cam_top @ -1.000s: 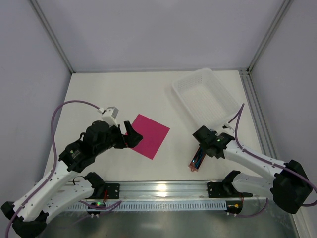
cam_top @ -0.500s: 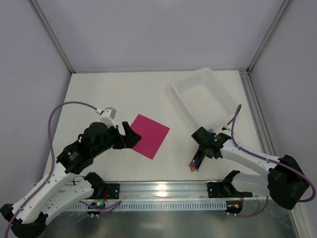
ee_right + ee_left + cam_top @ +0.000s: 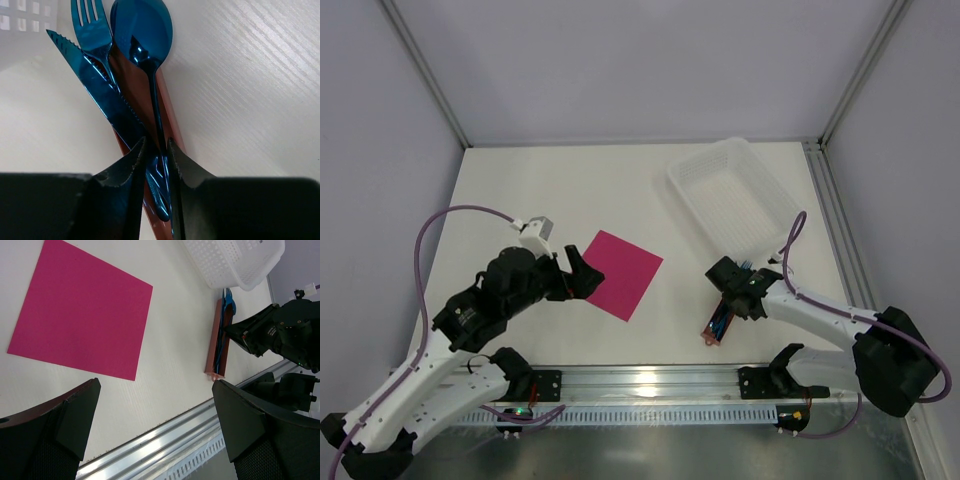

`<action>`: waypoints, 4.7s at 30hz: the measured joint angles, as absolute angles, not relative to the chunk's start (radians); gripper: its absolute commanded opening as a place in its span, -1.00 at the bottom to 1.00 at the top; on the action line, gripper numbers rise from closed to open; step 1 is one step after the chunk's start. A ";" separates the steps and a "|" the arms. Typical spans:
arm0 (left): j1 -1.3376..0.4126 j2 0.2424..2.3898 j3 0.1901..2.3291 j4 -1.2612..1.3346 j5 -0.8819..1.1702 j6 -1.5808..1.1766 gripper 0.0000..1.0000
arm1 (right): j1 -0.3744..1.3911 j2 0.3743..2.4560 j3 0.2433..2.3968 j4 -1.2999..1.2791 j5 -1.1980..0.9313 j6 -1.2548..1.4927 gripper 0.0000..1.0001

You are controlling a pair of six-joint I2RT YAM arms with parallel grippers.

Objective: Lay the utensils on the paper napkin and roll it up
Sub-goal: Pick up the utensils from the container, then move the container to the corner of the board, then place the utensils on the napkin.

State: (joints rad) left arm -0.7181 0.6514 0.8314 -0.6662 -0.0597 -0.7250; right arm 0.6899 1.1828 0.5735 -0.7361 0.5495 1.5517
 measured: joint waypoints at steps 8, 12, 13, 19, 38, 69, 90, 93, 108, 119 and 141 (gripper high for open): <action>-0.718 0.645 0.832 -0.679 -0.065 -0.724 0.99 | 0.689 1.214 0.569 -0.734 0.550 1.562 -0.68; -0.718 0.642 0.834 -0.694 -0.070 -0.724 0.99 | 0.689 1.216 0.567 -0.734 0.548 1.570 -0.73; -0.718 0.641 0.834 -0.696 -0.070 -0.724 0.99 | 0.689 1.216 0.567 -0.733 0.548 1.571 -0.87; -0.718 0.626 0.836 -0.709 -0.079 -0.724 0.99 | 0.689 1.216 0.569 -0.739 0.557 1.567 -0.92; -0.716 0.756 0.922 -0.711 -0.126 -0.696 0.99 | 0.708 0.965 0.684 -0.785 0.590 1.188 -0.92; -0.177 0.993 0.899 -0.686 0.277 -0.673 0.97 | 0.863 1.330 1.044 -0.404 0.378 0.548 -0.92; -0.176 0.992 0.893 -0.684 0.285 -0.672 0.96 | 0.723 1.317 0.947 -0.353 0.492 0.484 -0.92; -0.176 0.989 0.893 -0.684 0.284 -0.672 0.97 | 0.713 1.266 0.910 -0.374 0.516 0.498 -0.92; -0.176 1.002 0.867 -0.661 0.275 -0.671 0.96 | 0.816 1.316 0.951 -0.299 0.382 0.499 -0.92; -0.139 1.061 0.867 -0.654 0.268 -0.667 0.96 | 0.941 1.649 1.074 -0.055 0.307 0.429 -0.92; -0.136 1.077 0.854 -0.617 0.274 -0.667 0.96 | 0.997 1.864 1.139 0.130 0.407 0.368 -0.92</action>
